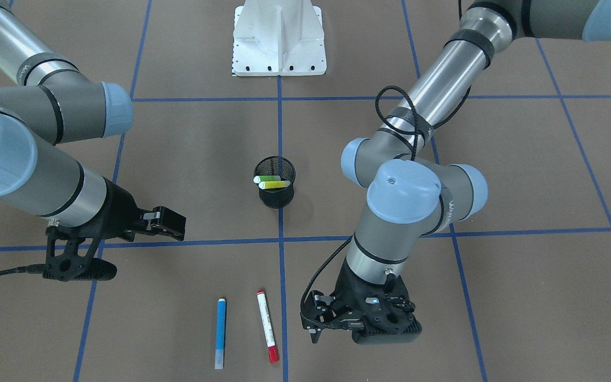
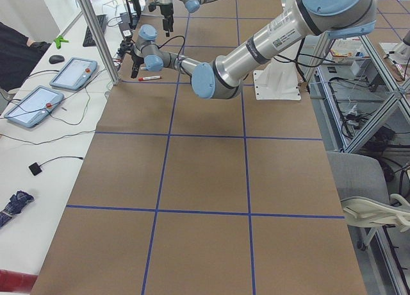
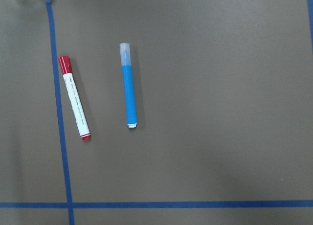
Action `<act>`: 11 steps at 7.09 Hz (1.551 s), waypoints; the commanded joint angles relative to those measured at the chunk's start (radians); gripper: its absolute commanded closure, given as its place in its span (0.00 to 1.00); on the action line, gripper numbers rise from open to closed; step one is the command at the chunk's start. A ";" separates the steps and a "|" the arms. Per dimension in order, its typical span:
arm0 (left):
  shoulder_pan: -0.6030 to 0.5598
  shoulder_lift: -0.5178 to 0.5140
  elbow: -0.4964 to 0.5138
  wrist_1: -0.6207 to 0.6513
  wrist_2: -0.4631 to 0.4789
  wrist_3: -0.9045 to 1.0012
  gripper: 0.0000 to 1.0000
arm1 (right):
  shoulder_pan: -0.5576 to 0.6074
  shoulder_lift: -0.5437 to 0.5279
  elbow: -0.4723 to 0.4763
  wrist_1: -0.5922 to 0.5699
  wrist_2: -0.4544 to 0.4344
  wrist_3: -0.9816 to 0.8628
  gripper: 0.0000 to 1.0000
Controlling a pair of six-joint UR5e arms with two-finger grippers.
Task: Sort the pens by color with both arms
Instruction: 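Move the right gripper down toward the highlighters in the pen cup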
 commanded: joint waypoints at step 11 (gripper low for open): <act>-0.109 0.181 -0.182 0.001 -0.187 0.007 0.00 | -0.239 -0.040 -0.009 0.388 0.029 -0.027 0.25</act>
